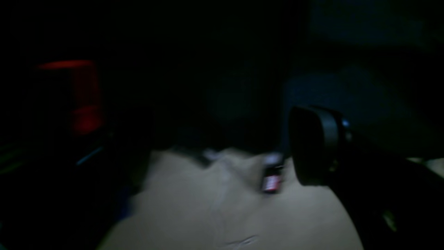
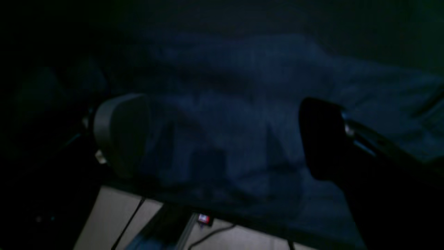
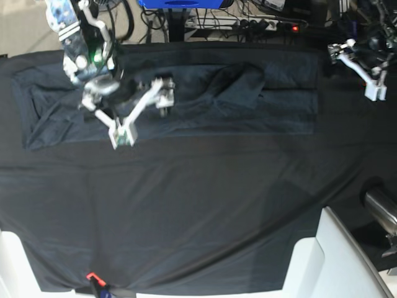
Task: Fold the T-shirt properly
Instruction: 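Move the left gripper down onto the shirt's opposite end, then grasp the shirt end with the left gripper and fold it toward the right gripper, then press and smooth the folded fabric with the right gripper, then move the right gripper to the shirt's loose end and grasp it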
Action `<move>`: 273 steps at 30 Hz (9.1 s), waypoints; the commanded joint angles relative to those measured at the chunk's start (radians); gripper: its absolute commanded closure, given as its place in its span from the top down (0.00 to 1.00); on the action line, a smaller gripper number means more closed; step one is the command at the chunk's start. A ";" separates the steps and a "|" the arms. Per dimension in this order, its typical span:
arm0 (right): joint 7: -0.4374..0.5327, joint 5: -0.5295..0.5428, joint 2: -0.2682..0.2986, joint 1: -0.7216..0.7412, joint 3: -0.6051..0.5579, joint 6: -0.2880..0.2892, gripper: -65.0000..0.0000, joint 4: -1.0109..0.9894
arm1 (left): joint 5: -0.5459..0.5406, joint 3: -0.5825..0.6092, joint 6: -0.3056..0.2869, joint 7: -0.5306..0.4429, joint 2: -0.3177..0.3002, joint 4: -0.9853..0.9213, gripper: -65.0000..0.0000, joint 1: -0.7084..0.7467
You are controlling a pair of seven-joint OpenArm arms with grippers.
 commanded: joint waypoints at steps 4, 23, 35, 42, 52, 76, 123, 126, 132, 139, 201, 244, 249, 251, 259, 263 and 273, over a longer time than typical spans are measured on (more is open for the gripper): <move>0.031 0.002 0.014 0.003 -0.002 0.005 1.00 -0.022 | -0.121 0.096 -0.008 -0.017 -0.032 0.011 0.90 0.002; 0.031 0.002 0.017 -0.016 -0.002 0.005 1.00 -0.035 | -0.019 0.182 -0.008 -0.092 -0.011 -0.205 0.89 -0.089; 0.033 0.002 0.017 -0.016 -0.002 0.005 1.00 -0.035 | -0.009 0.294 -0.008 -0.092 0.000 -0.210 0.89 -0.090; 0.033 0.002 0.017 -0.016 -0.002 0.005 1.00 -0.035 | -0.005 0.292 -0.008 -0.096 0.014 -0.271 0.56 -0.113; 0.036 0.002 0.020 -0.033 0.006 0.005 1.00 -0.038 | -0.005 0.281 -0.008 -0.148 0.009 -0.322 0.00 -0.165; 0.036 0.002 0.020 -0.040 0.006 0.005 1.00 -0.035 | -0.003 0.372 -0.008 -0.142 -0.095 0.248 0.00 0.059; 0.036 0.002 0.019 -0.043 0.007 0.005 1.00 -0.034 | -0.005 0.829 0.243 -0.143 0.112 0.188 0.00 -0.104; 0.036 0.002 0.019 -0.043 0.007 0.005 1.00 -0.032 | -0.005 0.894 0.243 -0.145 0.104 0.162 0.00 -0.121; 0.036 0.002 0.019 -0.043 0.007 0.005 1.00 -0.031 | -0.005 0.931 0.243 -0.146 0.112 0.117 0.00 -0.142; 0.036 0.002 0.019 -0.043 0.007 0.005 1.00 -0.031 | -0.005 0.934 0.243 -0.143 0.114 0.125 0.35 -0.159; -0.228 0.005 -0.150 0.119 -0.278 -0.167 0.88 -0.223 | -0.003 -0.180 -0.008 -0.068 -0.230 -0.012 0.00 0.037; -0.237 0.002 -0.149 0.059 -0.160 -0.322 0.13 -0.239 | -0.003 -0.114 -0.008 -0.068 -0.222 -0.019 0.00 0.036; -0.231 0.003 -0.147 0.057 -0.162 -0.324 0.55 -0.229 | -0.003 -0.114 -0.008 -0.068 -0.221 -0.019 0.00 0.036; -0.230 0.003 -0.144 0.057 -0.163 -0.324 0.61 -0.198 | -0.003 -0.114 -0.008 -0.068 -0.221 -0.019 0.00 0.036; -0.228 0.005 -0.089 0.204 -0.252 -0.317 0.61 -0.134 | -0.003 -0.114 -0.008 -0.068 -0.221 -0.019 0.00 0.036; -0.225 0.005 -0.101 0.343 -0.284 -0.317 0.61 -0.298 | -0.003 -0.114 -0.008 -0.068 -0.219 -0.019 0.00 0.036; -0.089 0.006 -0.123 0.447 -0.298 -0.317 0.55 -0.585 | -0.003 -0.124 -0.008 -0.145 -0.225 -0.136 0.00 0.042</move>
